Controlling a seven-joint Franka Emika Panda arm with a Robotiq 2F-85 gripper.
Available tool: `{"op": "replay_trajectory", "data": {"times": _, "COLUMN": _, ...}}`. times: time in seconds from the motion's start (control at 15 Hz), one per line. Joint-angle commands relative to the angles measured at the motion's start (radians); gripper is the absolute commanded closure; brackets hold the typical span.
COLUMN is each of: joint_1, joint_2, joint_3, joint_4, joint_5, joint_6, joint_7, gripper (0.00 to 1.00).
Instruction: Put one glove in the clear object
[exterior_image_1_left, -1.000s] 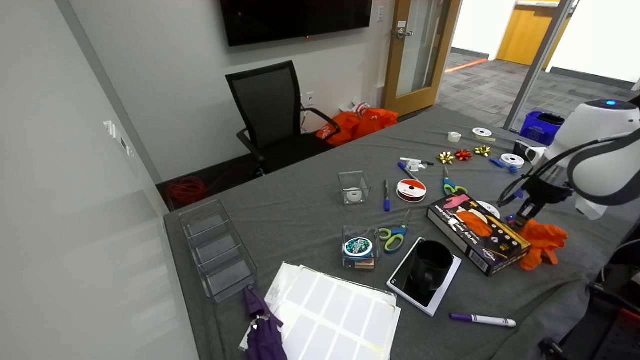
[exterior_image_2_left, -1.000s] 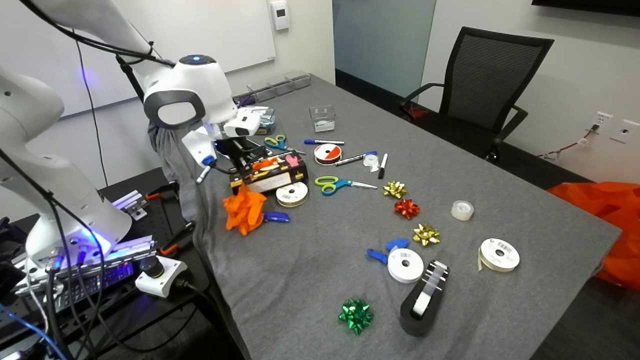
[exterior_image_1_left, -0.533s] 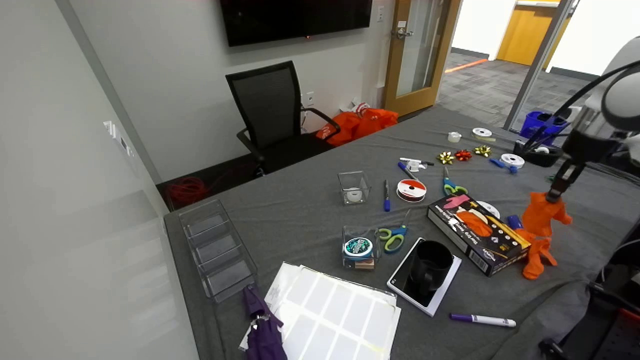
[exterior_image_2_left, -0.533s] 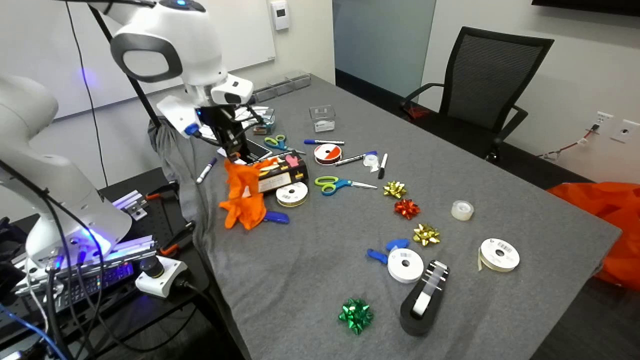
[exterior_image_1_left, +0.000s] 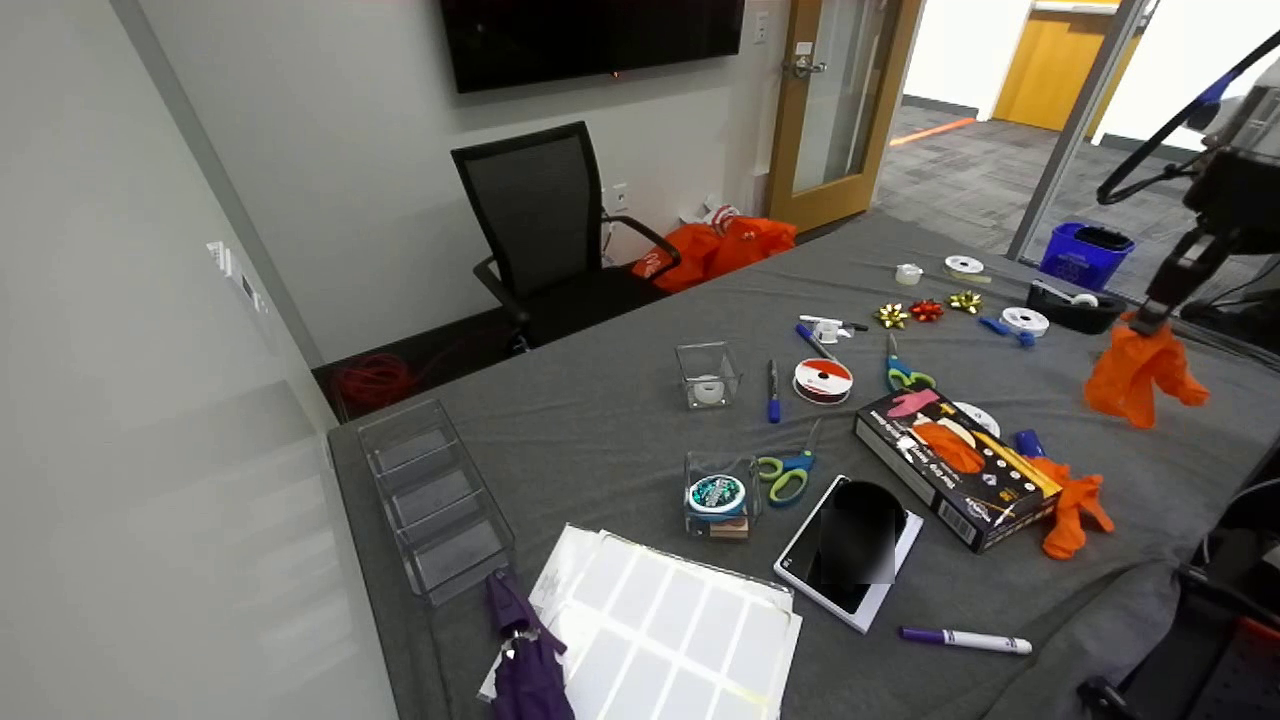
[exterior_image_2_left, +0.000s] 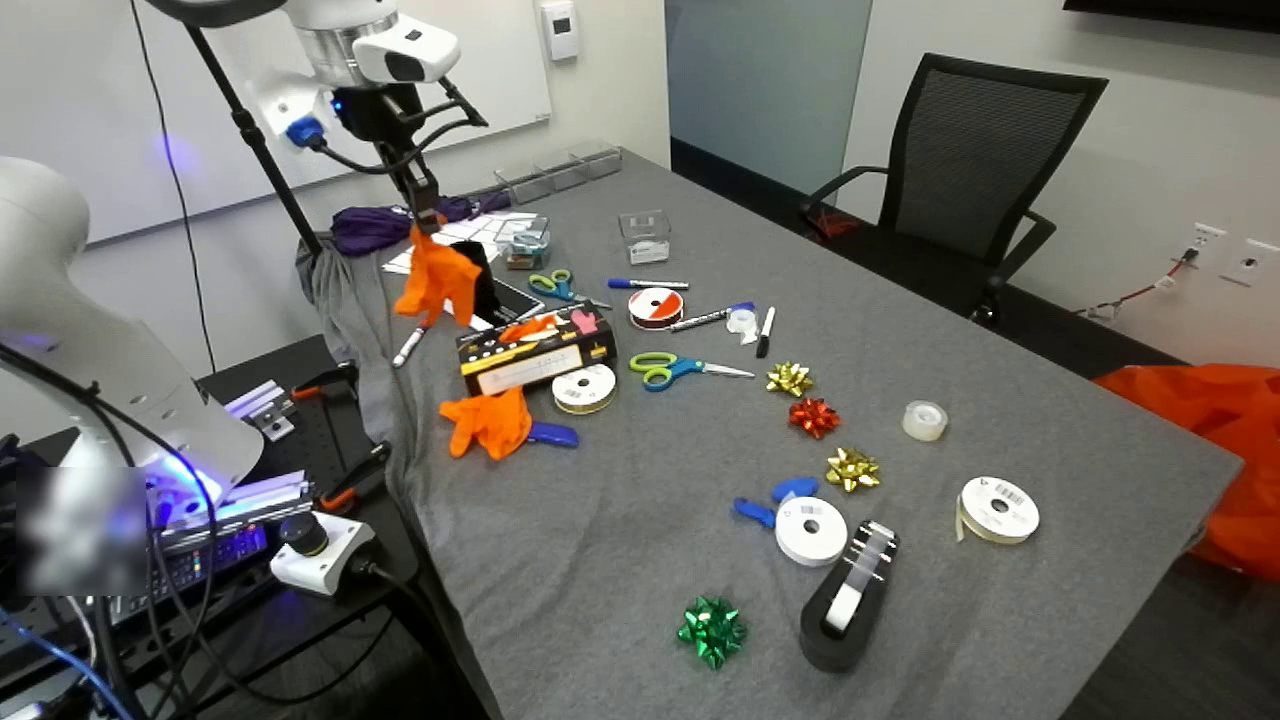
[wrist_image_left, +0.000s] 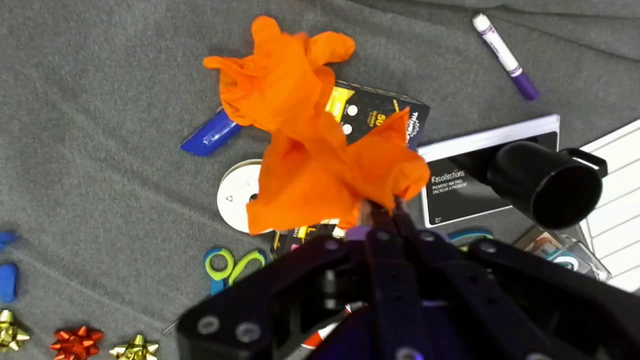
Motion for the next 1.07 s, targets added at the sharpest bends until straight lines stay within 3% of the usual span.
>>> {"op": "replay_trajectory", "data": {"times": 0.0, "joint_1": 0.089, "joint_2": 0.077, "joint_3": 0.031, "joint_4": 0.062, "joint_5": 0.025, "joint_6": 0.036, "joint_7": 0.18, "gripper": 1.0}}
{"op": "replay_trajectory", "data": {"times": 0.27, "joint_1": 0.145, "joint_2": 0.182, "joint_3": 0.083, "joint_4": 0.152, "joint_5": 0.027, "joint_6": 0.088, "joint_7": 0.372, "gripper": 1.0}}
{"op": "replay_trajectory", "data": {"times": 0.33, "joint_1": 0.144, "joint_2": 0.1, "joint_3": 0.056, "joint_4": 0.089, "joint_5": 0.01, "joint_6": 0.064, "joint_7": 0.32, "gripper": 0.98}}
{"op": "replay_trajectory", "data": {"times": 0.73, "joint_1": 0.157, "joint_2": 0.172, "joint_3": 0.075, "joint_4": 0.146, "joint_5": 0.012, "joint_6": 0.076, "joint_7": 0.374, "gripper": 0.98}}
{"op": "replay_trajectory", "data": {"times": 1.0, "joint_1": 0.187, "joint_2": 0.268, "joint_3": 0.129, "joint_4": 0.242, "joint_5": 0.094, "joint_6": 0.109, "joint_7": 0.572, "gripper": 1.0}}
